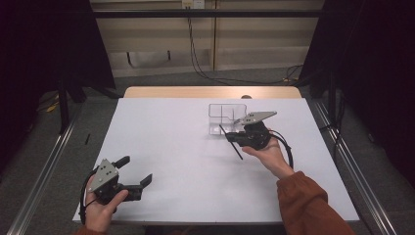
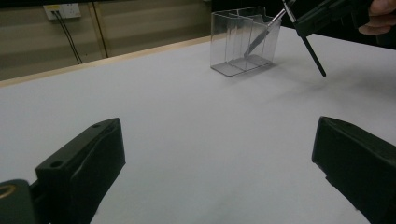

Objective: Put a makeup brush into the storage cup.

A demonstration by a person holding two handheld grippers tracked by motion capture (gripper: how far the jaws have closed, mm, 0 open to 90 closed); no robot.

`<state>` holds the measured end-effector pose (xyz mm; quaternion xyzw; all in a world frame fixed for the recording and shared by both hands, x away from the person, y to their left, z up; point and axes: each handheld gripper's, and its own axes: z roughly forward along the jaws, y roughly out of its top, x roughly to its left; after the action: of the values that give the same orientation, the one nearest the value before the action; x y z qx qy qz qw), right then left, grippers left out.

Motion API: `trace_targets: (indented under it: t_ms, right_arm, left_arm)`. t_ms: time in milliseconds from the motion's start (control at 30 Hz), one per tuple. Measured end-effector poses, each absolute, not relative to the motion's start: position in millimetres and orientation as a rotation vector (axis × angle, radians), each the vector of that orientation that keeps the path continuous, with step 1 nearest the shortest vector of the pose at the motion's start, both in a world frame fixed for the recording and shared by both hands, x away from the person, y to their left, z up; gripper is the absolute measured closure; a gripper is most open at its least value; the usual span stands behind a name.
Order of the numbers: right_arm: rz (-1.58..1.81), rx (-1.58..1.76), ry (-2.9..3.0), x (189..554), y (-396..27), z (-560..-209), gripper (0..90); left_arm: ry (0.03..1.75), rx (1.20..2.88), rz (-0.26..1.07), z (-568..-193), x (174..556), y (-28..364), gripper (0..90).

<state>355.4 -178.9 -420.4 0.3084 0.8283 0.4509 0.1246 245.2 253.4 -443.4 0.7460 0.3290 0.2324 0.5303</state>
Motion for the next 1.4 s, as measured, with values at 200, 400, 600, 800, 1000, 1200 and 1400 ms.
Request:
trace_targets:
  t_ms: [200, 400, 600, 800, 1000, 1200, 1400]
  right_arm:
    - [1.427, 0.898, 2.345, 353, -185, -421, 86.3]
    - [1.513, 0.826, 2.274, 348, -184, -418, 86.3]
    - [1.576, 0.850, 2.202, 345, -183, -418, 86.3]
    - [1.628, 0.860, 2.146, 343, -189, -409, 86.3]
    - [1.656, 0.848, 2.093, 343, -197, -395, 86.3]
    - [1.673, 0.849, 2.030, 351, -202, -380, 86.3]
    - [1.665, 0.871, 1.973, 359, -206, -371, 86.3]
  left_arm:
    - [0.789, 1.778, 0.557, -443, 245, 254, 2.6]
    - [0.786, 1.779, 0.557, -443, 245, 253, 2.6]
    - [0.787, 1.776, 0.558, -443, 245, 254, 2.6]
    - [0.787, 1.778, 0.556, -443, 245, 254, 2.6]
    - [0.785, 1.779, 0.556, -443, 245, 253, 2.6]
    - [0.787, 1.776, 0.556, -443, 245, 254, 2.6]
    - [0.787, 1.775, 0.554, -443, 245, 253, 2.6]
